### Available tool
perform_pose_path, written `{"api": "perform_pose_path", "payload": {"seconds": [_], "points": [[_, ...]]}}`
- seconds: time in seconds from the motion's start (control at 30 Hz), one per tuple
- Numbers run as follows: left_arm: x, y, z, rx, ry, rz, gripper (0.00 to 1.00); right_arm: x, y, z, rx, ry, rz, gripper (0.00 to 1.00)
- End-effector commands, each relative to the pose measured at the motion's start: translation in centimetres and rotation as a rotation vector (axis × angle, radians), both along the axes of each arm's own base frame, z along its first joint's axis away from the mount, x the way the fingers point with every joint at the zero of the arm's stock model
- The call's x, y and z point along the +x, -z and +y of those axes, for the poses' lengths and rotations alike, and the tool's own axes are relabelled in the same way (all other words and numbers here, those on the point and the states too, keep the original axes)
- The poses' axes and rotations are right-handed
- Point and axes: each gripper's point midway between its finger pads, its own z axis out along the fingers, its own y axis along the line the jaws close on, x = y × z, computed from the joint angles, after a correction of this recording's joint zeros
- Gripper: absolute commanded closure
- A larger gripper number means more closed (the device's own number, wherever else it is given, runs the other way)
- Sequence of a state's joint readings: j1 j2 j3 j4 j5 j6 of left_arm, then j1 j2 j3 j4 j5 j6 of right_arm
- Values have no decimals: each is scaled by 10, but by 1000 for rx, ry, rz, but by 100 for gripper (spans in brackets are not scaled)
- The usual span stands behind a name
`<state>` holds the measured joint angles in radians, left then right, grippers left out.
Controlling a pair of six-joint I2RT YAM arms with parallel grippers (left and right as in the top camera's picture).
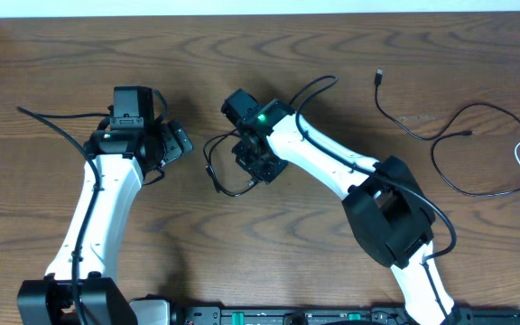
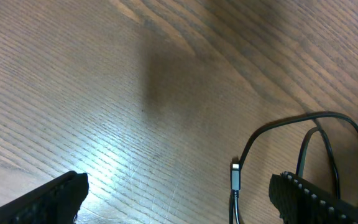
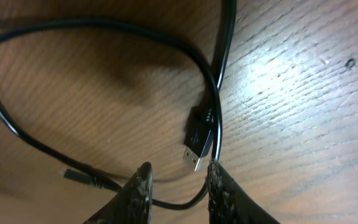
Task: Untangle cables
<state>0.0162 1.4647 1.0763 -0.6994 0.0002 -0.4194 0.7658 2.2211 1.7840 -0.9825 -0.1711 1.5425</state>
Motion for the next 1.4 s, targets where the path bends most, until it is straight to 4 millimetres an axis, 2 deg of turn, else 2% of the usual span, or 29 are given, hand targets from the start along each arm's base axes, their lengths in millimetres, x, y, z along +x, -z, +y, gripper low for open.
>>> {"api": "perform_pose_path", "payload": {"seconds": [0.0,0.17,0.37,0.5,0.67,0.83,1.0,1.17,1.37], "points": [[1,-1,3,9,-12,0,2,1,7,-7,-81,27,-44,75],[1,-1,3,9,-12,1,2,-2,14,-13,-111,57,-41,73],[1,-1,3,9,-12,1,2,-12,35,-22,-127,149,3,71],[1,-1,3,9,-12,1,2,-8,38,-21,-121,158,-21,71],[1,-1,3,9,-12,0,2,12,38,-31,-182,175,-137,83],[1,-1,3,9,-12,0,2,15,43,-45,-244,154,-175,88],[1,-1,3,9,-12,1,2,29,40,-63,-362,-14,-283,89],[1,-1,3,9,-12,1,2,45,37,-56,-377,-337,-357,89],[1,-1,3,9,-12,1,2,55,36,-63,-387,-529,-363,90]]}}
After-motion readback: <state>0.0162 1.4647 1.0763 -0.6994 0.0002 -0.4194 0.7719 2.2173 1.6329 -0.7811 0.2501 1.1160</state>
